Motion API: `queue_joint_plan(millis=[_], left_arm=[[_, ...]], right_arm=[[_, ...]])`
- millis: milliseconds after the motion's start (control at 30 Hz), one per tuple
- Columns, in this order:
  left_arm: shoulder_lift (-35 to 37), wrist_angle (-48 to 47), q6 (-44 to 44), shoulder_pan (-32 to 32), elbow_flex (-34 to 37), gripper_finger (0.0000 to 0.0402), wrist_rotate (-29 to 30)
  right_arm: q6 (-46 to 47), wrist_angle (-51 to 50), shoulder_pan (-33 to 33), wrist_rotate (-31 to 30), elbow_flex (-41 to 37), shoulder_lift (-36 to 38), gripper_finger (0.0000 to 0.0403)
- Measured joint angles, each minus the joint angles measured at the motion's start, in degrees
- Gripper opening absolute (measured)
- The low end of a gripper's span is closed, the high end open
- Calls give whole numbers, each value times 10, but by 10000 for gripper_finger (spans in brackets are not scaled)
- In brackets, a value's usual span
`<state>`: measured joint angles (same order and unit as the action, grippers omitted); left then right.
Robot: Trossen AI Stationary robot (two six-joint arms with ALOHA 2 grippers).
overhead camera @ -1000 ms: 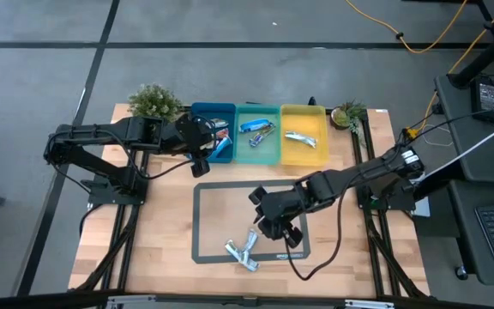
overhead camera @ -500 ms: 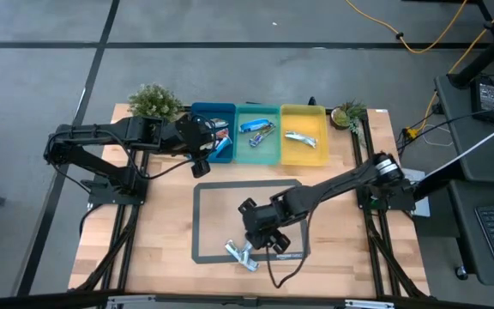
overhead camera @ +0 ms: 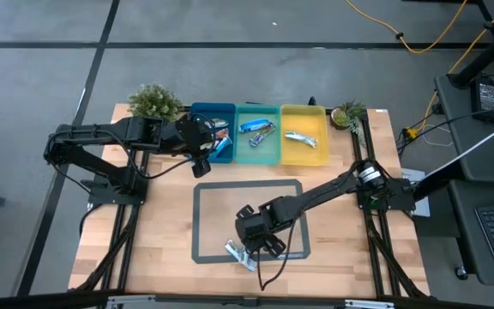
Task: Pick and place Granola Bars by type
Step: Put the right yellow granola bar into the yellow bin
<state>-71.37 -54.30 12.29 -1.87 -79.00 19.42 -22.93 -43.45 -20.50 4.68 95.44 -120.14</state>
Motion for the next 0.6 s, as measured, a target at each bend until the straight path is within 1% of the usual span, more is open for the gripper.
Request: queue_joint_plan(millis=[367, 600], left_arm=[[0, 0, 6, 0, 0, 139, 2], [0, 1, 6, 0, 0, 139, 2]], right_arm=[[2, 20, -1, 5, 0, -37, 244], [2, 28, -1, 5, 0, -45, 244]])
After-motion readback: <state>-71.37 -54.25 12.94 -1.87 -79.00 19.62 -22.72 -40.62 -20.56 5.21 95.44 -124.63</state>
